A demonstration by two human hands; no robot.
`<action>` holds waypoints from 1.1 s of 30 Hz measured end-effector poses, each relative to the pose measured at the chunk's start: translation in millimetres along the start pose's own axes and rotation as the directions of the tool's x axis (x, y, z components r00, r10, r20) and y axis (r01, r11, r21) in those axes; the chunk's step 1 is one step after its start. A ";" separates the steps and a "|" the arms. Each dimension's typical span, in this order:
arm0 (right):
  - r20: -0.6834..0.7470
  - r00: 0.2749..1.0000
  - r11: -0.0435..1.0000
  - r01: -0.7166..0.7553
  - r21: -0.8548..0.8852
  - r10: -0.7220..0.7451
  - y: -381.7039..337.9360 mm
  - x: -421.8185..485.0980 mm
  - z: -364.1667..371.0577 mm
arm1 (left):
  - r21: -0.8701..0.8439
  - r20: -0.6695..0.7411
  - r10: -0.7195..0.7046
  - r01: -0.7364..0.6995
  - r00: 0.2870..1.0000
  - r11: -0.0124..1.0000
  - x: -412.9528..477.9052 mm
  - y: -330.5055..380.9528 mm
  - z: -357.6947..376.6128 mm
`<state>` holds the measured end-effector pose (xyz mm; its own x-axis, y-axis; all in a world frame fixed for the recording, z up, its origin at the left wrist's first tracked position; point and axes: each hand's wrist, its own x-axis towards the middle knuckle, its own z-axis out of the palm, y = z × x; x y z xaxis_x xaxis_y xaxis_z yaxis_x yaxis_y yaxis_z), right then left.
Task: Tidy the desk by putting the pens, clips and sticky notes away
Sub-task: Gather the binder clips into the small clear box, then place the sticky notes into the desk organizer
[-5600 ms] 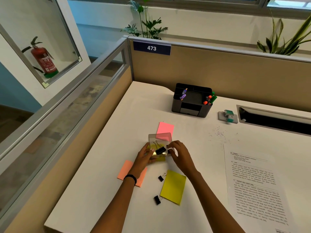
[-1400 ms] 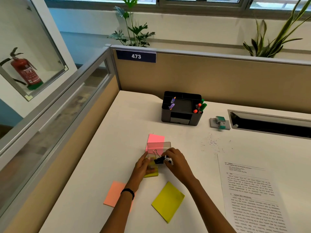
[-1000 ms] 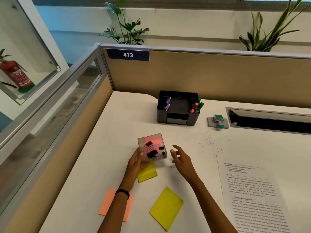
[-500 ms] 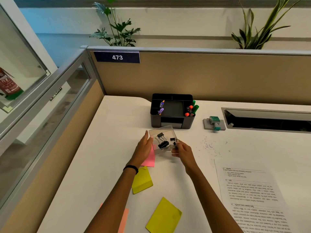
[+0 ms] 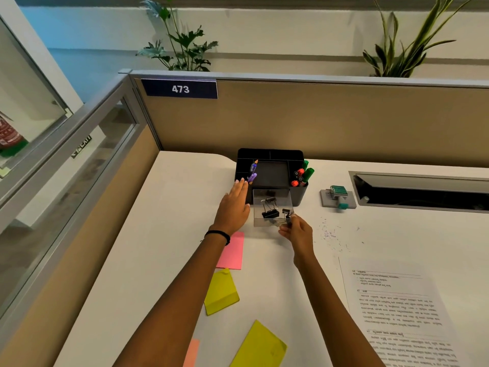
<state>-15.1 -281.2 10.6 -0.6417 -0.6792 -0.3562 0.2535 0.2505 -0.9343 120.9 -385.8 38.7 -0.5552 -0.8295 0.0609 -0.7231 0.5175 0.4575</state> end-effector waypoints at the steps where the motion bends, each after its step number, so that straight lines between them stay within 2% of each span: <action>1: -0.004 1.000 1.000 0.001 0.005 -0.001 -0.2 0.5 0.9 | -0.006 -0.005 0.003 -0.003 1.000 1.000 -0.1 -1.1 0.1; 10: -0.034 0.997 0.996 -0.062 0.060 0.064 -11.9 10.9 16.8 | -0.036 -0.033 0.033 -0.034 0.999 0.999 -1.9 -5.7 0.4; 15: 0.076 0.965 0.909 -0.262 0.323 0.251 -28.1 22.1 24.3 | -0.038 -0.019 0.039 -0.040 0.999 0.998 -1.1 -9.2 0.1; 19: 0.136 0.948 0.855 -0.318 0.409 0.287 -44.1 30.1 27.0 | -0.034 -0.020 0.021 -0.021 1.000 0.999 0.3 -10.1 1.0; 23: 0.167 0.939 0.832 -0.344 0.435 0.301 -57.1 34.2 29.6 | -0.027 -0.020 0.000 -0.001 1.000 1.000 1.1 -9.4 1.4; 33: 0.274 0.937 0.889 -0.305 0.341 0.217 -51.1 25.6 27.9 | -0.007 -0.001 0.003 -0.003 1.000 1.000 1.2 -8.6 -2.0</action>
<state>-24.3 -330.6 49.6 -0.3482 -0.7708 -0.5335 0.6680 0.1952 -0.7181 127.2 -391.7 36.6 -0.5569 -0.8282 0.0633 -0.7184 0.5185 0.4637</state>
